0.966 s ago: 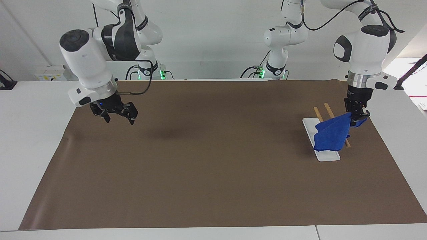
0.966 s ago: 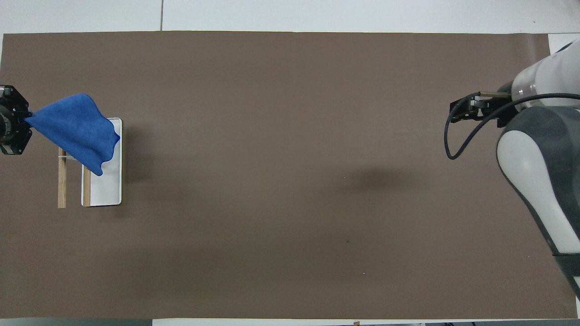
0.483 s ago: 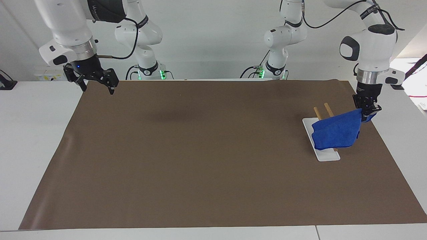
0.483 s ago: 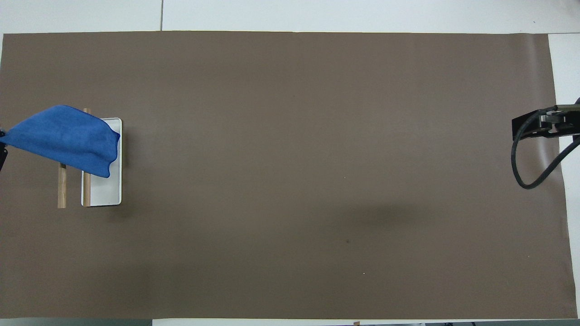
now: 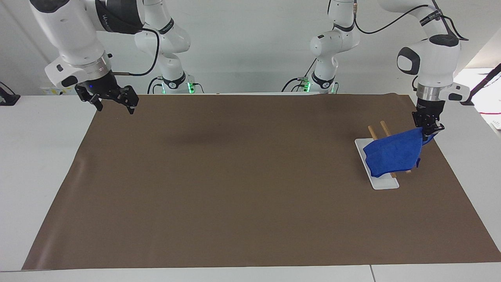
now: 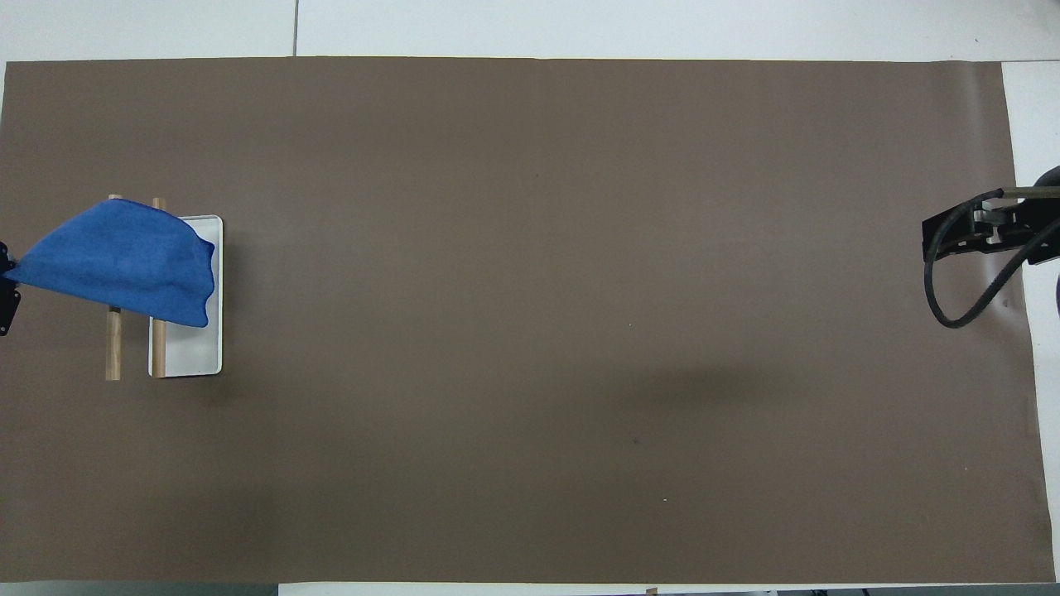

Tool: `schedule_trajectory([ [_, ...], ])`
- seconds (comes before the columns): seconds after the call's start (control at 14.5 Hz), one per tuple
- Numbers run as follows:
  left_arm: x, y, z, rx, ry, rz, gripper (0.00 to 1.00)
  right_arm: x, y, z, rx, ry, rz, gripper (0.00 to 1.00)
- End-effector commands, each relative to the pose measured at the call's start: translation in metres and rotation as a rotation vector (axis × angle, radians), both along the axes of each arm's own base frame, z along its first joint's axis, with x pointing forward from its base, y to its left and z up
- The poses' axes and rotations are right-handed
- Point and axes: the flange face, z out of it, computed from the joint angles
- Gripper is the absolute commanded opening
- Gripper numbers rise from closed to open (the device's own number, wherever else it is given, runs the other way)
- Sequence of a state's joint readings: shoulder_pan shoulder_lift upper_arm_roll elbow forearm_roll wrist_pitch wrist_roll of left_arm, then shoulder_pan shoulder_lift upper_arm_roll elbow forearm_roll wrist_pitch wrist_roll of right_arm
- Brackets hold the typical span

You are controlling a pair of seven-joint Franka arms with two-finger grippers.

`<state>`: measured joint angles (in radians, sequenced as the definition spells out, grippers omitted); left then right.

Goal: Right arm passes towel to left arm to hang
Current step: 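Drape the towel over the wooden rack with the left gripper while the right gripper retracts, then release the towel and raise the left gripper away from the rack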

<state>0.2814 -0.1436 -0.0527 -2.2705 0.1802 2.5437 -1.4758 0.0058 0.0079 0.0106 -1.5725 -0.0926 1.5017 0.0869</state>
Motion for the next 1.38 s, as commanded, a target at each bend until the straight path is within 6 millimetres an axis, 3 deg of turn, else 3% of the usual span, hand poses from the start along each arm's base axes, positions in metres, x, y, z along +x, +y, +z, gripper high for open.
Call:
schedule_trajectory([
  [0.0, 0.007, 0.008, 0.002, 0.016, -0.016, -0.001, 1.0, 0.001, -0.013, 0.006, 0.018, 0.03, -0.009, 1.0],
  [0.14, 0.016, 0.008, 0.01, 0.018, -0.013, -0.004, 1.0, 0.0, -0.012, 0.007, 0.024, 0.029, -0.008, 1.0],
  [0.34, 0.042, 0.009, 0.038, 0.029, 0.015, -0.019, 1.0, 0.001, -0.007, 0.007, 0.036, 0.024, 0.001, 1.0],
  [0.48, 0.055, -0.006, 0.056, 0.056, 0.028, -0.098, 1.0, 0.001, -0.005, 0.007, 0.065, 0.024, -0.001, 1.0],
  [0.62, 0.059, -0.019, 0.066, 0.114, 0.04, -0.247, 1.0, 0.003, 0.008, 0.022, 0.074, 0.002, 0.022, 1.0],
  [1.03, 0.066, -0.077, 0.066, 0.306, 0.135, -0.808, 1.0, 0.01, 0.013, 0.026, 0.093, -0.008, 0.024, 1.0],
  [1.31, 0.06, -0.144, 0.061, 0.319, 0.229, -1.066, 1.0, 0.015, 0.009, 0.023, 0.093, -0.039, 0.021, 1.0],
])
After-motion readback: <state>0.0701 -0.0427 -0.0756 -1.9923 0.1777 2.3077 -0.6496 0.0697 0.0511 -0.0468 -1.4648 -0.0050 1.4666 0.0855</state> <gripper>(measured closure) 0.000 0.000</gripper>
